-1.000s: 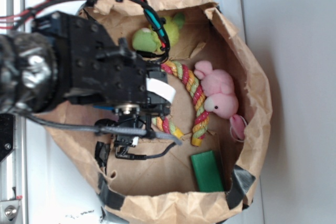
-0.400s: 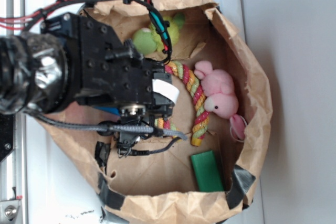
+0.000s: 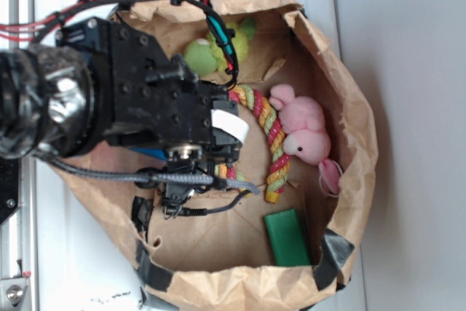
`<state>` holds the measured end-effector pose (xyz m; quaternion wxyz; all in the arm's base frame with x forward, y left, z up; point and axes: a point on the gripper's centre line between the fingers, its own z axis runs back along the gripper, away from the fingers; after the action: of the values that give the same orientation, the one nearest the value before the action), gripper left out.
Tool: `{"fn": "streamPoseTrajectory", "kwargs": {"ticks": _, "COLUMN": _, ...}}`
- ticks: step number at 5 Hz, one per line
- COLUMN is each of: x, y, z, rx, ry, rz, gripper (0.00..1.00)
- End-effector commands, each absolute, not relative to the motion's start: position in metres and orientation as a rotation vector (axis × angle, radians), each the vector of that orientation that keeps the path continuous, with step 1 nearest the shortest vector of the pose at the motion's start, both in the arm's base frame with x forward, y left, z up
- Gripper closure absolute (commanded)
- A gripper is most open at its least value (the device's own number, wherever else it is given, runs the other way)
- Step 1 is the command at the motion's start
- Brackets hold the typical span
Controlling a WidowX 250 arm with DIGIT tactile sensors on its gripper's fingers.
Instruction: Grab the blue block.
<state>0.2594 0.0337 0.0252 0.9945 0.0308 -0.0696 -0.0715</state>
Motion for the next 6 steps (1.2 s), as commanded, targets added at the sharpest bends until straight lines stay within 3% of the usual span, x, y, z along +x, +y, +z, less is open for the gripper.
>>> {"fn": "streamPoseTrajectory", "kwargs": {"ticks": 1, "x": 0.276, "y": 0.033, "z": 0.087, "rx": 0.032, "ry": -0.233, "rz": -0.030, "gripper": 1.00}}
{"fn": "streamPoseTrajectory", "kwargs": {"ticks": 2, "x": 0.282, "y": 0.030, "z": 0.121, "rx": -0.009, "ry": -0.237, "rz": 0.024, "gripper": 1.00}}
{"fn": "streamPoseTrajectory", "kwargs": {"ticks": 4, "x": 0.281, "y": 0.025, "z": 0.168, "rx": -0.014, "ry": -0.273, "rz": 0.066, "gripper": 1.00}}
{"fn": "streamPoseTrajectory", "kwargs": {"ticks": 6, "x": 0.283, "y": 0.018, "z": 0.203, "rx": -0.019, "ry": -0.286, "rz": 0.098, "gripper": 1.00}}
